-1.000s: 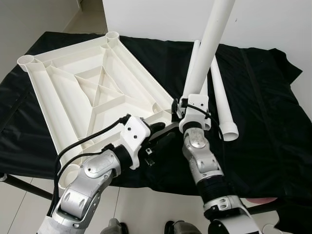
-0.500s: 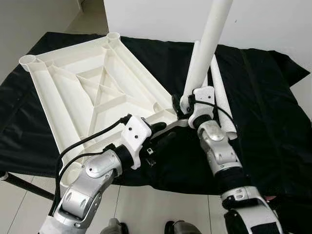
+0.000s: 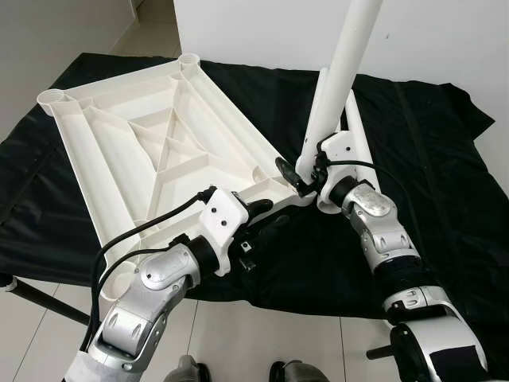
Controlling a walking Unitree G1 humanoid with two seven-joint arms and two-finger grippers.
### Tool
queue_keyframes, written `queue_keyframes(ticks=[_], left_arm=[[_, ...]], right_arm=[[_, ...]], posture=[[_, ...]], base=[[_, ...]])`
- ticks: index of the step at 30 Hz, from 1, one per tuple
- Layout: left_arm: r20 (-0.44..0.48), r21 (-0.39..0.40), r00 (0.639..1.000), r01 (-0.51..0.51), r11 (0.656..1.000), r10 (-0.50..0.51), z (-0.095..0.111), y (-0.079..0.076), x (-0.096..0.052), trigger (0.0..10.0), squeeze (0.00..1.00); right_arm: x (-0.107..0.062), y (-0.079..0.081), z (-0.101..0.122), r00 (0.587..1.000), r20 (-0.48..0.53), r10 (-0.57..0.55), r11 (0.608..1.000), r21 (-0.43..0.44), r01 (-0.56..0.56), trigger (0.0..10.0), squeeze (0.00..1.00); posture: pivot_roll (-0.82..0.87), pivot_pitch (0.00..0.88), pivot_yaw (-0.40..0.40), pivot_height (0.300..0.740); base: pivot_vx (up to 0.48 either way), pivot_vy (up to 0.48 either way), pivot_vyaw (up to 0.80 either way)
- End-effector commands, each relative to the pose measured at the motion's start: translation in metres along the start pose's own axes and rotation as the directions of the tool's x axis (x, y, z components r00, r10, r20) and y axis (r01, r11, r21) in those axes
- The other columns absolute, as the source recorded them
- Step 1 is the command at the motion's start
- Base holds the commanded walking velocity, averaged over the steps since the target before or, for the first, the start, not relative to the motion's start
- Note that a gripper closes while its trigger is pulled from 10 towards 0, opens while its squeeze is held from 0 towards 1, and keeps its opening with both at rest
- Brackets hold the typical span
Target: Building children table
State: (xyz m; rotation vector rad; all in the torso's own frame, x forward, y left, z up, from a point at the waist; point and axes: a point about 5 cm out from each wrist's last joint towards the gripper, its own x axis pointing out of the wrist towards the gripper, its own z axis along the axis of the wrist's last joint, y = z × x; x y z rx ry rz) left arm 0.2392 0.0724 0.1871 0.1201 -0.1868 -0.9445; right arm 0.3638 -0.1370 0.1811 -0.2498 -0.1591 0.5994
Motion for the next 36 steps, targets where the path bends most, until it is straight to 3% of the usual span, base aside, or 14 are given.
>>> queue_keyframes(ticks=[1,4,14,15,16,20,25,31,36], left_arm=[[-0.013,0.005,1.0,0.0,1.0,0.0,-0.002,0.001,-0.001,10.0,0.0],[-0.012,0.006,1.0,-0.002,1.0,0.002,-0.001,0.001,-0.001,10.0,0.0],[-0.013,0.01,1.0,-0.004,1.0,0.004,-0.001,0.003,-0.002,10.0,0.0],[-0.014,0.011,1.0,-0.003,1.0,0.003,-0.001,0.003,-0.002,10.0,0.0],[-0.014,0.012,1.0,-0.002,1.0,0.002,-0.001,0.003,-0.002,10.0,0.0],[-0.015,0.011,1.0,0.0,1.0,0.001,-0.001,0.003,-0.002,10.0,0.0],[-0.015,0.013,1.0,0.003,1.0,-0.003,0.0,0.003,-0.002,10.0,0.0],[-0.015,0.012,1.0,0.007,1.0,-0.007,0.0,0.003,-0.002,10.0,0.0],[-0.014,0.012,1.0,0.009,1.0,-0.009,0.0,0.002,-0.002,10.0,0.0]], right_arm=[[-0.001,-0.002,-0.004,0.999,-0.026,0.038,0.999,-0.008,-0.038,0.4,0.0],[-0.002,-0.003,-0.008,0.998,-0.043,0.041,0.999,-0.002,-0.041,0.0,0.0],[-0.007,-0.003,-0.015,0.998,-0.049,0.043,0.999,0.013,-0.042,0.0,0.0],[-0.007,-0.004,-0.016,0.998,-0.052,0.032,0.999,0.025,-0.03,3.4,0.0],[-0.007,-0.004,-0.018,0.998,-0.061,0.02,0.999,0.037,-0.018,10.0,0.0],[-0.008,-0.004,-0.022,0.997,-0.072,0.007,0.997,0.078,-0.002,10.0,0.0],[-0.009,0.0,-0.031,0.996,-0.09,-0.014,0.978,0.208,0.033,10.0,0.0],[-0.009,0.004,-0.036,0.994,-0.108,-0.019,0.966,0.255,0.047,10.0,0.0],[-0.008,0.003,-0.036,0.993,-0.114,-0.023,0.969,0.24,0.05,10.0,0.0]], posture=[[-0.05,0.122,0.027,0.74],[-0.05,0.122,0.027,0.74],[-0.05,0.123,0.031,0.74],[-0.05,0.124,0.034,0.74],[-0.05,0.124,0.034,0.74],[-0.06,0.124,0.038,0.74],[-0.06,0.124,0.038,0.74],[-0.06,0.126,0.041,0.74],[-0.06,0.126,0.041,0.74]], base=[[0.0,0.0,0.0],[0.0,0.0,0.0],[0.0,0.0,0.0],[0.0,0.0,0.0],[0.0,0.0,0.0],[0.0,0.0,0.0],[0.0,0.0,0.0],[0.0,0.0,0.0],[0.0,0.0,0.0]])
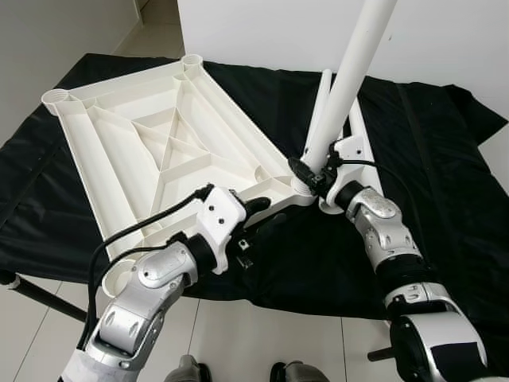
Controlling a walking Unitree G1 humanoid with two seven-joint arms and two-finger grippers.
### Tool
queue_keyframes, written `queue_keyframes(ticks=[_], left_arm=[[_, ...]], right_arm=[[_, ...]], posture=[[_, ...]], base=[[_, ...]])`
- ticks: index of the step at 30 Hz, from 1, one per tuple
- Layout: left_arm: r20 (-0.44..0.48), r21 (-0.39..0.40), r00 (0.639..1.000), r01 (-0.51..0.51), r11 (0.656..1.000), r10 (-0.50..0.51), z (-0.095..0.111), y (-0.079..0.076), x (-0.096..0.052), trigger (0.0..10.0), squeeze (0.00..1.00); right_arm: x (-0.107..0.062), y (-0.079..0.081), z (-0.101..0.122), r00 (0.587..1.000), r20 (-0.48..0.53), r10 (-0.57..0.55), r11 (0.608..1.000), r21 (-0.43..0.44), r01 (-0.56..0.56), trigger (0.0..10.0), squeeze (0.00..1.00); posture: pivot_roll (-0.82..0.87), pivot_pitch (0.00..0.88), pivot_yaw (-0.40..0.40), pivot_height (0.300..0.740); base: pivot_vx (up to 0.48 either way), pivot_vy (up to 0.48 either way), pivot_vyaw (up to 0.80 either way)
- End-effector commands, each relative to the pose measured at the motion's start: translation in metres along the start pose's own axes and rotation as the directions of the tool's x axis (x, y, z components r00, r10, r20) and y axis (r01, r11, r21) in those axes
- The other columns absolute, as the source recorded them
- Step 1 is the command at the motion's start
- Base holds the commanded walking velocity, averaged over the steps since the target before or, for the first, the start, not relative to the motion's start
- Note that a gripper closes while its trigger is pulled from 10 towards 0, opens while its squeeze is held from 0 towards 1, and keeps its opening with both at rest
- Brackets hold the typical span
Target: Building children table
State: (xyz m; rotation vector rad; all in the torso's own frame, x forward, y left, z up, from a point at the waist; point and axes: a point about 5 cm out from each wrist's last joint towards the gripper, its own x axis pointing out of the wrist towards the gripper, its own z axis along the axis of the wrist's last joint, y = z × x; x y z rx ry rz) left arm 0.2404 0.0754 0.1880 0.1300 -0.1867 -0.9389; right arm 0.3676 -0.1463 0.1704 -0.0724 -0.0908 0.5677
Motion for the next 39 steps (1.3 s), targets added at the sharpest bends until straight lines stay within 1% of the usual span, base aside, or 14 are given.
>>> queue_keyframes(ticks=[1,12,15,19,21,23,26,27,29,30,31,32,34,39], left_arm=[[-0.009,0.003,1.0,0.013,1.0,-0.013,-0.001,0.0,0.0,10.0,0.0],[-0.008,0.001,1.0,0.008,1.0,-0.008,-0.001,-0.001,0.0,10.0,0.0],[-0.005,-0.001,1.0,0.007,1.0,-0.007,-0.002,-0.002,0.001,10.0,0.0],[-0.004,-0.002,1.0,0.007,1.0,-0.007,-0.002,-0.004,0.001,10.0,0.0],[-0.003,0.0,1.0,0.009,1.0,-0.009,-0.002,-0.004,0.001,10.0,0.0],[-0.002,0.001,1.0,0.009,1.0,-0.009,-0.002,-0.004,0.002,10.0,0.0],[-0.002,-0.001,1.0,0.011,1.0,-0.011,-0.002,-0.004,0.002,10.0,0.0],[-0.002,-0.001,1.0,0.011,1.0,-0.011,-0.002,-0.004,0.002,10.0,0.0],[-0.003,-0.001,1.0,0.013,1.0,-0.013,-0.003,-0.004,0.002,10.0,0.0],[-0.003,-0.001,1.0,0.013,1.0,-0.013,-0.003,-0.004,0.002,10.0,0.0],[-0.002,-0.001,1.0,0.014,1.0,-0.014,-0.003,-0.005,0.002,10.0,0.0],[-0.002,-0.001,1.0,0.014,1.0,-0.014,-0.003,-0.005,0.002,10.0,0.0],[0.0,-0.002,1.0,0.016,1.0,-0.016,-0.003,-0.006,0.003,10.0,0.0],[0.001,-0.003,1.0,0.019,1.0,-0.019,-0.003,-0.007,0.003,10.0,0.0]], right_arm=[[-0.005,0.005,-0.025,0.996,-0.094,-0.002,0.998,0.058,0.008,10.0,0.0],[-0.004,0.013,-0.025,0.996,-0.078,-0.042,0.999,0.003,0.042,10.0,0.0],[-0.004,0.021,-0.024,0.994,-0.057,-0.092,0.996,-0.003,0.092,10.0,0.0],[-0.003,0.027,-0.025,0.987,-0.051,-0.155,0.987,0.03,0.156,10.0,0.0],[-0.001,0.032,-0.026,0.974,-0.057,-0.219,0.974,0.051,0.222,10.0,0.0],[-0.001,0.033,-0.027,0.97,-0.058,-0.236,0.969,0.055,0.239,10.0,0.0],[0.0,0.036,-0.027,0.943,-0.058,-0.329,0.94,0.078,0.333,10.0,0.0],[0.0,0.036,-0.027,0.943,-0.058,-0.329,0.94,0.078,0.333,10.0,0.0],[0.001,0.039,-0.027,0.912,-0.068,-0.405,0.908,0.085,0.41,10.0,0.0],[0.001,0.039,-0.027,0.912,-0.068,-0.405,0.908,0.085,0.41,10.0,0.0],[0.001,0.04,-0.026,0.89,-0.063,-0.451,0.887,0.08,0.455,10.0,0.0],[0.001,0.04,-0.026,0.89,-0.063,-0.451,0.887,0.08,0.455,10.0,0.0],[0.0,0.049,-0.025,0.845,-0.058,-0.532,0.841,0.082,0.535,10.0,0.0],[-0.002,0.061,-0.023,0.818,-0.051,-0.573,0.814,0.088,0.575,10.0,0.0]], posture=[[-0.06,0.126,0.041,0.74],[-0.05,0.119,0.03,0.74],[-0.05,0.115,0.021,0.74],[-0.05,0.108,0.016,0.74],[-0.05,0.104,0.013,0.74],[-0.05,0.104,0.013,0.74],[-0.05,0.096,0.009,0.74],[-0.05,0.096,0.009,0.74],[-0.05,0.096,0.009,0.74],[-0.05,0.096,0.009,0.74],[-0.05,0.092,0.006,0.74],[-0.05,0.092,0.006,0.74],[-0.05,0.087,0.003,0.74],[-0.05,0.083,-0.002,0.74]], base=[[0.0,0.0,0.0],[0.0,0.0,0.0],[0.0,0.0,0.0],[0.0,0.0,0.0],[0.0,0.0,0.0],[0.0,0.0,0.0],[0.0,0.0,0.0],[0.0,0.0,0.0],[0.0,0.0,0.0],[0.0,0.0,0.0],[0.0,0.0,0.0],[0.0,0.0,0.0],[0.0,0.0,0.0],[0.0,0.0,0.0]])
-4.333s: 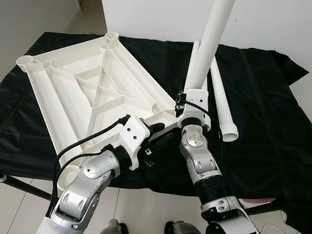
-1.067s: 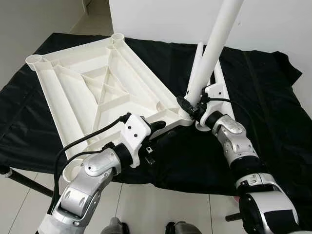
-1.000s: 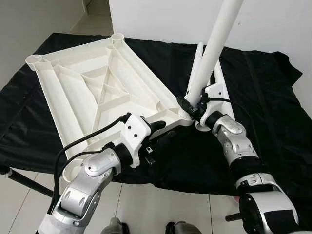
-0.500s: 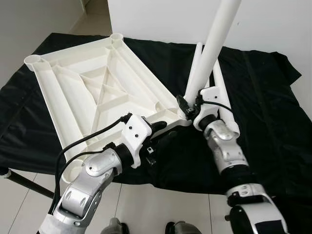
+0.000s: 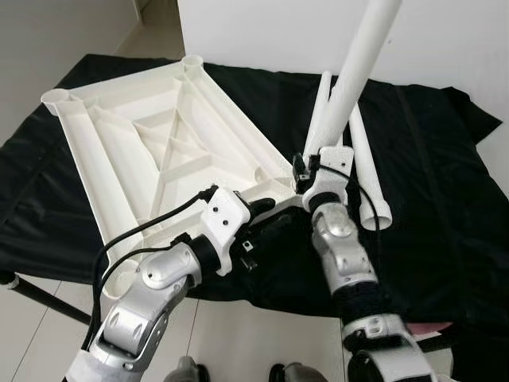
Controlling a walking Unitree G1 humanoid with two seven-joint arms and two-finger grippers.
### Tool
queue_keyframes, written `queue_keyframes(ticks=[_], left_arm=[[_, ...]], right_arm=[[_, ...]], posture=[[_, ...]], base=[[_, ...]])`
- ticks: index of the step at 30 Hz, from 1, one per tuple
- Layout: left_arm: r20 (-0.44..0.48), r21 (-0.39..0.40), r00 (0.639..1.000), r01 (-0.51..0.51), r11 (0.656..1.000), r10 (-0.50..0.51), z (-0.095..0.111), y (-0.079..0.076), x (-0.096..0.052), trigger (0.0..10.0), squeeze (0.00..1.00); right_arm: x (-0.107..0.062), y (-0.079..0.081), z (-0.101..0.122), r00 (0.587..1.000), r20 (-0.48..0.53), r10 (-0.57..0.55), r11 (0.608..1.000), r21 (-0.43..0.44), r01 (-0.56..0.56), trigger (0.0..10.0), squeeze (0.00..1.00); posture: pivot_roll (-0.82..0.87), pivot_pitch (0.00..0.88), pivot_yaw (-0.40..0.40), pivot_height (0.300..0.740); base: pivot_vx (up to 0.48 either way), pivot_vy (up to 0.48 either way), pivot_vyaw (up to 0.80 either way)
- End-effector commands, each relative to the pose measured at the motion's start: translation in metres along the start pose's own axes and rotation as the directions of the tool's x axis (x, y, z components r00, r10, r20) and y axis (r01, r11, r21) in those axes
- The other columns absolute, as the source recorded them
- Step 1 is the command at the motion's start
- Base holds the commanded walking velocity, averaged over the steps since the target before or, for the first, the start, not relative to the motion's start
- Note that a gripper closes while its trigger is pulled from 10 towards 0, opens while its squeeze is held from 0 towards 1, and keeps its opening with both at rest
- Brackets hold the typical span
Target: Building children table
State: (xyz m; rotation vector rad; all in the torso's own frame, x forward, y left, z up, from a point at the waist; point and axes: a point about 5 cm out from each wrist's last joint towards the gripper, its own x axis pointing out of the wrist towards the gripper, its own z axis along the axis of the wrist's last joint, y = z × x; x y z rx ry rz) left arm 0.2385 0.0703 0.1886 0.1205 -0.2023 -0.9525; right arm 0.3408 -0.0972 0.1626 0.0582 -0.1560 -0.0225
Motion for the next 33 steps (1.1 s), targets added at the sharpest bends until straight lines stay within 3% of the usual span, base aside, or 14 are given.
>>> queue_keyframes(ticks=[1,6,15,16,17,18,30,31,33], left_arm=[[-0.018,-0.001,1.0,0.006,1.0,-0.007,-0.004,-0.002,0.0,10.0,0.0],[-0.017,-0.001,1.0,0.009,1.0,-0.009,-0.004,-0.003,0.0,10.0,0.0],[-0.014,0.0,1.0,0.011,1.0,-0.011,-0.005,-0.003,0.002,10.0,0.0],[-0.013,0.0,1.0,0.01,1.0,-0.01,-0.005,-0.003,0.002,10.0,0.0],[-0.013,0.0,1.0,0.01,1.0,-0.01,-0.005,-0.003,0.002,10.0,0.0],[-0.012,0.001,1.0,0.009,1.0,-0.009,-0.004,-0.003,0.002,10.0,0.0],[-0.005,0.002,1.0,0.002,1.0,-0.002,-0.003,0.0,0.004,10.0,0.0],[-0.005,0.001,1.0,0.001,1.0,-0.001,-0.002,0.0,0.004,10.0,0.0],[-0.004,0.0,1.0,0.003,1.0,-0.003,-0.002,0.0,0.005,10.0,0.0]], right_arm=[[-0.008,-0.001,-0.02,0.995,-0.097,-0.021,1.0,-0.014,0.02,10.0,0.0],[-0.017,0.005,-0.015,0.996,-0.072,-0.056,0.998,-0.008,0.055,10.0,0.0],[-0.018,0.007,-0.016,0.995,-0.078,-0.06,0.998,-0.019,0.059,10.0,0.0],[-0.016,0.007,-0.015,0.995,-0.079,-0.062,0.998,-0.02,0.061,10.0,0.1],[-0.016,0.007,-0.015,0.995,-0.079,-0.062,0.998,-0.02,0.061,10.0,0.1],[-0.015,0.006,-0.015,0.996,-0.075,-0.054,0.998,-0.016,0.053,10.0,1.0],[-0.001,-0.005,-0.009,0.998,-0.066,0.025,0.999,-0.033,-0.027,10.0,1.0],[0.002,-0.007,-0.007,0.995,-0.067,0.073,0.996,-0.039,-0.076,10.0,0.0],[0.008,-0.011,-0.002,0.986,-0.057,0.158,0.985,-0.062,-0.162,10.0,0.0]], posture=[[-0.05,0.083,-0.002,0.74],[-0.05,0.083,-0.002,0.74],[-0.05,0.084,-0.005,0.74],[-0.05,0.085,-0.005,0.74],[-0.05,0.085,-0.005,0.74],[-0.05,0.086,-0.003,0.74],[-0.06,0.098,0.009,0.74],[-0.06,0.1,0.01,0.74],[-0.06,0.1,0.013,0.74]], base=[[0.0,0.0,0.0],[0.0,0.0,0.0],[0.0,0.0,0.0],[0.0,0.0,0.0],[0.0,0.0,0.0],[0.0,0.0,0.0],[0.0,0.0,0.0],[0.0,0.0,0.0],[0.0,0.0,0.0]])
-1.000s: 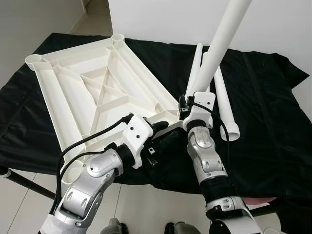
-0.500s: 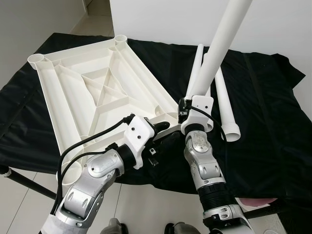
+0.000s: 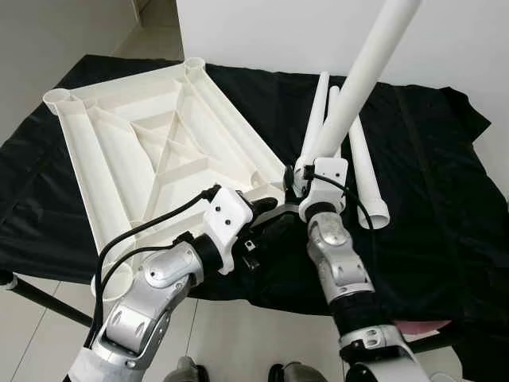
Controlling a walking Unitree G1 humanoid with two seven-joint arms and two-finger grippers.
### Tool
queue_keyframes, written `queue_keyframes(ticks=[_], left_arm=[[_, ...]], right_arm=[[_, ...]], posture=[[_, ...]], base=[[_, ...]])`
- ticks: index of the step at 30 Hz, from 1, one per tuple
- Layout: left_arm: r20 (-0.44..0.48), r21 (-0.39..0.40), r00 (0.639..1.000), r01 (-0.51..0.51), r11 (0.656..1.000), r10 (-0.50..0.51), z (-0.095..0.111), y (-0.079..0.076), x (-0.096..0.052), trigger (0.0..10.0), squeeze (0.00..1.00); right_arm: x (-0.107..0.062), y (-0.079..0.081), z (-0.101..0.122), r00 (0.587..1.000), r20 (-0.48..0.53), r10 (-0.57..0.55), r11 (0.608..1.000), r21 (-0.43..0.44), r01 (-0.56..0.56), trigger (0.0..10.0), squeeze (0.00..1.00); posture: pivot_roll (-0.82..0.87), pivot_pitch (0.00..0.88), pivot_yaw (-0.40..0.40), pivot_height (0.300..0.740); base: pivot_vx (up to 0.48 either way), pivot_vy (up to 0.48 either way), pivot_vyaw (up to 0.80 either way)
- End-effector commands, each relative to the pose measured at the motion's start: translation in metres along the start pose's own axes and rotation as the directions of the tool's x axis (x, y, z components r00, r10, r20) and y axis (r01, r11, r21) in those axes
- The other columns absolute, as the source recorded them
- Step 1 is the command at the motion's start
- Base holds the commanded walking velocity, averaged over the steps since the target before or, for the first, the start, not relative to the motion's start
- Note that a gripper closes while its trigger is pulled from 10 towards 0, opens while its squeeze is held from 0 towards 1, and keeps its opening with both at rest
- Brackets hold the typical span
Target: Building children table
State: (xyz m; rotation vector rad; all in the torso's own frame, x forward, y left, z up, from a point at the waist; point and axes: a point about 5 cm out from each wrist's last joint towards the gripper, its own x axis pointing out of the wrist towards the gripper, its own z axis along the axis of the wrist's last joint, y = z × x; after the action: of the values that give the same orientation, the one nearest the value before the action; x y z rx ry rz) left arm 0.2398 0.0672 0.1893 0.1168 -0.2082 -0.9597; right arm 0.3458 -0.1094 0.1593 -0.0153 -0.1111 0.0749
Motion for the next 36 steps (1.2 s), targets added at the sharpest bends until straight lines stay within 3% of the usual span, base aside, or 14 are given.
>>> queue_keyframes(ticks=[1,9,13,17,18,19,22,23,24,25,26,36], left_arm=[[-0.011,0.001,1.0,-0.004,1.0,0.004,-0.003,0.001,0.001,10.0,0.0],[-0.007,0.005,1.0,-0.004,1.0,0.004,-0.002,0.002,0.003,10.0,0.0],[-0.005,0.008,1.0,-0.005,1.0,0.005,-0.002,0.004,0.003,10.0,0.0],[-0.004,0.01,1.0,-0.006,1.0,0.007,-0.001,0.004,0.003,10.0,0.0],[-0.003,0.013,1.0,-0.009,1.0,0.009,0.0,0.005,0.003,10.0,0.0],[-0.002,0.014,1.0,-0.01,1.0,0.01,0.0,0.005,0.003,10.0,0.0],[-0.002,0.015,1.0,-0.01,1.0,0.01,0.0,0.005,0.003,10.0,0.0],[-0.002,0.015,1.0,-0.009,1.0,0.009,0.0,0.005,0.003,10.0,0.0],[-0.002,0.015,1.0,-0.009,1.0,0.009,0.0,0.005,0.003,10.0,0.0],[-0.001,0.015,1.0,-0.009,1.0,0.009,0.0,0.005,0.003,10.0,0.0],[0.0,0.015,1.0,-0.009,1.0,0.009,0.0,0.005,0.003,10.0,0.0],[0.001,0.014,1.0,-0.007,1.0,0.007,0.0,0.005,0.004,10.0,0.0]], right_arm=[[0.003,0.001,0.001,0.998,-0.003,0.059,0.998,-0.002,-0.059,10.0,0.0],[0.015,-0.014,0.011,0.979,0.03,0.2,0.977,-0.076,-0.197,10.0,0.0],[0.024,-0.023,0.018,0.941,0.018,0.337,0.93,-0.165,-0.329,10.0,0.0],[0.024,-0.024,0.018,0.924,0.01,0.382,0.91,-0.179,-0.374,10.0,0.0],[0.024,-0.023,0.017,0.883,-0.022,0.468,0.863,-0.206,-0.462,5.7,0.0],[0.025,-0.024,0.015,0.862,-0.046,0.504,0.84,-0.205,-0.502,5.0,0.0],[0.025,-0.024,0.014,0.849,-0.062,0.525,0.826,-0.203,-0.526,5.0,0.0],[0.024,-0.025,0.013,0.833,-0.072,0.548,0.812,-0.195,-0.551,3.3,0.0],[0.024,-0.025,0.013,0.833,-0.072,0.548,0.812,-0.195,-0.551,3.3,0.0],[0.024,-0.025,0.012,0.814,-0.086,0.574,0.792,-0.196,-0.579,0.7,0.0],[0.024,-0.027,0.011,0.8,-0.1,0.591,0.776,-0.201,-0.598,0.0,0.0],[0.025,-0.034,0.006,0.79,-0.12,0.601,0.771,-0.175,-0.613,0.0,0.0]], posture=[[-0.06,0.1,0.013,0.74],[-0.06,0.099,0.015,0.74],[-0.06,0.093,0.016,0.74],[-0.05,0.09,0.017,0.74],[-0.05,0.09,0.018,0.74],[-0.05,0.089,0.019,0.74],[-0.05,0.089,0.019,0.74],[-0.05,0.089,0.019,0.74],[-0.05,0.089,0.019,0.74],[-0.06,0.088,0.021,0.74],[-0.06,0.088,0.021,0.74],[-0.05,0.09,0.022,0.74]], base=[[0.0,0.0,0.0],[0.0,0.0,0.0],[0.0,0.0,0.0],[0.0,0.0,0.0],[0.0,0.0,0.0],[0.0,0.0,0.0],[0.0,0.0,0.0],[0.0,0.0,0.0],[0.0,0.0,0.0],[0.0,0.0,0.0],[0.0,0.0,0.0],[0.0,0.0,0.0]])
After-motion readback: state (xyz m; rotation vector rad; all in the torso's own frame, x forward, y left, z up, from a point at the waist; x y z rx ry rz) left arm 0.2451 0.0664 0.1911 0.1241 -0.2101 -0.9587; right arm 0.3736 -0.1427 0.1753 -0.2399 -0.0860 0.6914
